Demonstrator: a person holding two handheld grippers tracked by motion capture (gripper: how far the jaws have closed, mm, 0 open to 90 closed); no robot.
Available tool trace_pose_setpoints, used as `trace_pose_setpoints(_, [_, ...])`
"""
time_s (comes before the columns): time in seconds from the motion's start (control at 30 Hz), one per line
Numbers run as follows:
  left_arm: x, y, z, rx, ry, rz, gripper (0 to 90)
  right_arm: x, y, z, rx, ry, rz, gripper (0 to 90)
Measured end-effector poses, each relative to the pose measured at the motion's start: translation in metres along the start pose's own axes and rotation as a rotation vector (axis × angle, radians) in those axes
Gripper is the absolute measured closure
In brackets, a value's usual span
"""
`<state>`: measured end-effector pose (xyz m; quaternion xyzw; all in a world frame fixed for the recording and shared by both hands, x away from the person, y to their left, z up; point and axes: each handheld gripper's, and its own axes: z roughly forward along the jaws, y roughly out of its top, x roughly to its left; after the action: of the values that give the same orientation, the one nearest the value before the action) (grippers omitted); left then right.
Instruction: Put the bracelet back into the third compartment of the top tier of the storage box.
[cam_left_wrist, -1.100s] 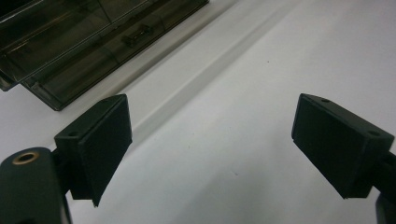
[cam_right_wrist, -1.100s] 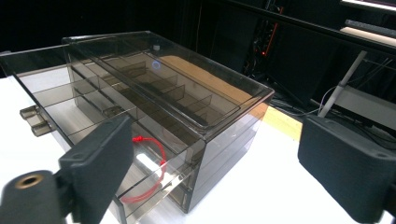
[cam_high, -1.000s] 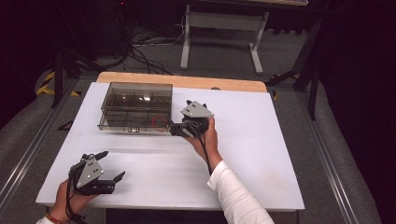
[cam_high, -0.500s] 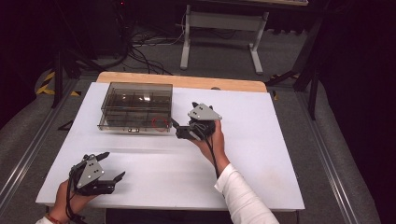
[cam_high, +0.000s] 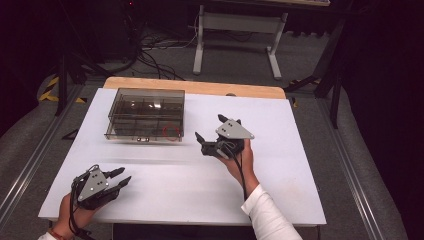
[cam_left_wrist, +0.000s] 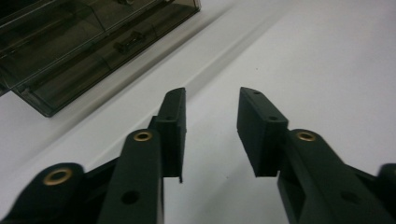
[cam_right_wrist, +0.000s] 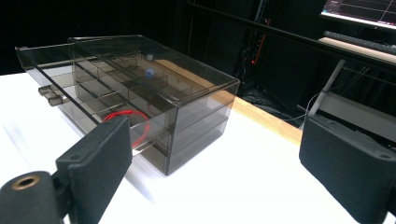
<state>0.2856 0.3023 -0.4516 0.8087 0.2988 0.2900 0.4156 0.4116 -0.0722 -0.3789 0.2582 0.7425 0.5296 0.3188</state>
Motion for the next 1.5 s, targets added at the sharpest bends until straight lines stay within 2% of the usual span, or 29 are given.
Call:
trace_pose_setpoints(0.13, [0.002, 0.000, -0.001, -0.009, 0.002, -0.015, 79.9, -0.002, -0.004, -0.010, -0.013, 0.001, 0.013, 10.4])
trace_pose_setpoints(0.23, [0.002, -0.001, -0.001, -0.004, 0.018, -0.020, 89.5, -0.001, -0.008, -0.016, -0.014, -0.006, -0.004, 10.4])
trace_pose_setpoints(0.3, [0.002, -0.001, 0.000, -0.005, 0.034, -0.023, 89.5, 0.000, -0.010, -0.019, -0.004, -0.009, -0.032, 10.2])
trace_pose_setpoints(0.4, [0.002, -0.001, 0.000, -0.005, 0.035, -0.030, 89.6, 0.000, -0.012, -0.024, -0.010, -0.012, -0.041, 10.1])
trace_pose_setpoints(0.47, [0.002, -0.001, 0.000, -0.005, 0.040, -0.039, 89.6, -0.001, -0.014, -0.028, -0.017, -0.020, -0.040, 10.1])
trace_pose_setpoints(0.63, [0.003, -0.001, -0.002, -0.005, 0.044, -0.020, 89.6, -0.005, -0.018, -0.040, -0.023, -0.035, -0.034, 10.3])
trace_pose_setpoints(0.7, [0.002, -0.001, -0.003, -0.013, 0.049, -0.036, 89.6, -0.006, -0.019, -0.046, -0.023, -0.038, -0.037, 11.5])
trace_pose_setpoints(0.8, [0.003, -0.001, -0.003, -0.011, 0.050, -0.019, 89.5, -0.009, -0.021, -0.053, -0.025, -0.046, -0.032, 12.3])
trace_pose_setpoints(1.23, [0.001, 0.000, -0.003, -0.010, 0.078, -0.022, 89.6, -0.020, -0.033, -0.075, -0.004, -0.071, -0.034, 12.9])
trace_pose_setpoints(1.5, [0.001, 0.000, -0.002, -0.008, 0.079, -0.021, 89.6, -0.025, -0.043, -0.089, 0.000, -0.090, -0.036, 12.8])
